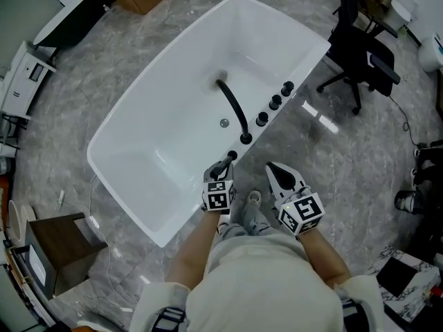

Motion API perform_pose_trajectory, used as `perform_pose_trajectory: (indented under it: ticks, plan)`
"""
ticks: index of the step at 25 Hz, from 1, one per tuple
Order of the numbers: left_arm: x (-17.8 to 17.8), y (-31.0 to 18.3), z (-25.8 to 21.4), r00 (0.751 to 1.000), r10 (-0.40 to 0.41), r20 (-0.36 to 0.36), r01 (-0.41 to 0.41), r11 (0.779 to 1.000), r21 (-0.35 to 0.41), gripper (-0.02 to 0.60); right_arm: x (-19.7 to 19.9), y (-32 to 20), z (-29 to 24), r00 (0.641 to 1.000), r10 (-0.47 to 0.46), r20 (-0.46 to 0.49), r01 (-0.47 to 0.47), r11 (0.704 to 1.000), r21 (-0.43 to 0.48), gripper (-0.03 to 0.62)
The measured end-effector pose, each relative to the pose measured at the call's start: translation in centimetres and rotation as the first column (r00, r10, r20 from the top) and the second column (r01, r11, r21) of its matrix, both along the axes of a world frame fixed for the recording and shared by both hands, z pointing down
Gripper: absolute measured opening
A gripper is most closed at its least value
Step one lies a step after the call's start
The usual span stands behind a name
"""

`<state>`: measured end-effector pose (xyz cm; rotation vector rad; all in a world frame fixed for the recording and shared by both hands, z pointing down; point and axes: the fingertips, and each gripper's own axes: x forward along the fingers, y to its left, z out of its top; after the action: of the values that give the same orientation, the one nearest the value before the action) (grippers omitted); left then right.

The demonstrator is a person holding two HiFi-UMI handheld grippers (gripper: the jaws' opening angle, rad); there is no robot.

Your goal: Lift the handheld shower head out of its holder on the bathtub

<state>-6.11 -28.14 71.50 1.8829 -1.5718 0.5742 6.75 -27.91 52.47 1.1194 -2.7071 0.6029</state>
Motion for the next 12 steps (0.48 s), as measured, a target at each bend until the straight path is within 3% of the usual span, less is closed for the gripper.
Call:
perform_pose_trajectory:
  ticks: [12]
  plan:
    - [-1.5,3.8,-6.1,0.998,-0.002,-0.063,0.009,0.993,0.114,0.143,-1.6,5.4,-2.3,0.998,0.058,0.019,-0.059,0.997,0.045,0.020]
